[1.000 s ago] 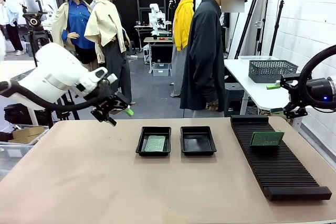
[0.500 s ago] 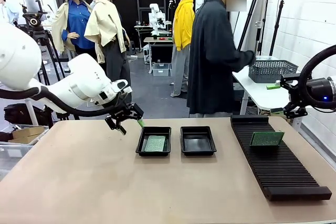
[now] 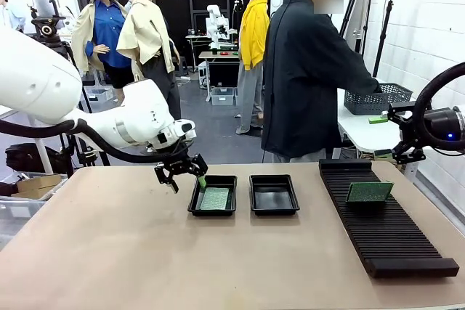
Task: Inspect and transfer BCBs to ESD trays.
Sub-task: Pick up the ESD tray and place it on the left side of the table.
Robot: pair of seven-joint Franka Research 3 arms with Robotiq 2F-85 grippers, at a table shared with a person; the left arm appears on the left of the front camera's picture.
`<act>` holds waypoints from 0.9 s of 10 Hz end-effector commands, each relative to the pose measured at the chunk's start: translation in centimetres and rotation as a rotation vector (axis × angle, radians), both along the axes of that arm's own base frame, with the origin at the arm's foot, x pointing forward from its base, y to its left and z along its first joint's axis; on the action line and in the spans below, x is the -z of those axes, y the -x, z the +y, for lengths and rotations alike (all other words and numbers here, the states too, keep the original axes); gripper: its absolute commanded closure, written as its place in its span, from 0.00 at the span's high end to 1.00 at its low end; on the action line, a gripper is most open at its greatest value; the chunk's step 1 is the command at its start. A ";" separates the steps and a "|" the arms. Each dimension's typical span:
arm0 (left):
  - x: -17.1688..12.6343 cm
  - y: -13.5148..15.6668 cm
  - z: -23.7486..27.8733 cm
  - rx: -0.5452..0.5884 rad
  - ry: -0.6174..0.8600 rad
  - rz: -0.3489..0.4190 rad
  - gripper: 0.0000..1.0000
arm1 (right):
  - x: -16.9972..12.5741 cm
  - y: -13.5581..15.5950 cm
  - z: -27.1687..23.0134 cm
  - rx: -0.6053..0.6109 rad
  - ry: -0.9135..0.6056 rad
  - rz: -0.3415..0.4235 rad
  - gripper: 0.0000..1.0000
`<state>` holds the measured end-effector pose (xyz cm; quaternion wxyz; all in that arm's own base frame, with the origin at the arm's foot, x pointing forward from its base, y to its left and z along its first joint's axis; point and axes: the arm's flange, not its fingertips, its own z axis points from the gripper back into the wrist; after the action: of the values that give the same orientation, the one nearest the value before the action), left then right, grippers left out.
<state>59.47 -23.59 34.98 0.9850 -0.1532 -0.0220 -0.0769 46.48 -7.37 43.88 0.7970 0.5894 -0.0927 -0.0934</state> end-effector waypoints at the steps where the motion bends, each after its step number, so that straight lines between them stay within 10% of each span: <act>1: 0.5 -1.3 -1.6 0.002 -0.056 0.012 1.00 | 0.0 0.0 0.1 0.006 0.014 0.003 1.00; 5: 1.6 -1.8 -2.5 0.024 -0.069 0.005 1.00 | 0.0 0.0 0.1 0.006 0.014 0.003 1.00; 9: 2.8 -2.2 -2.6 0.041 -0.044 0.018 0.58 | 0.0 0.0 0.1 0.006 0.014 0.003 1.00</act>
<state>61.12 -25.98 31.99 0.9868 -0.1316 -0.0122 -0.0938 46.48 -7.37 43.87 0.7970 0.5894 -0.0927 -0.0934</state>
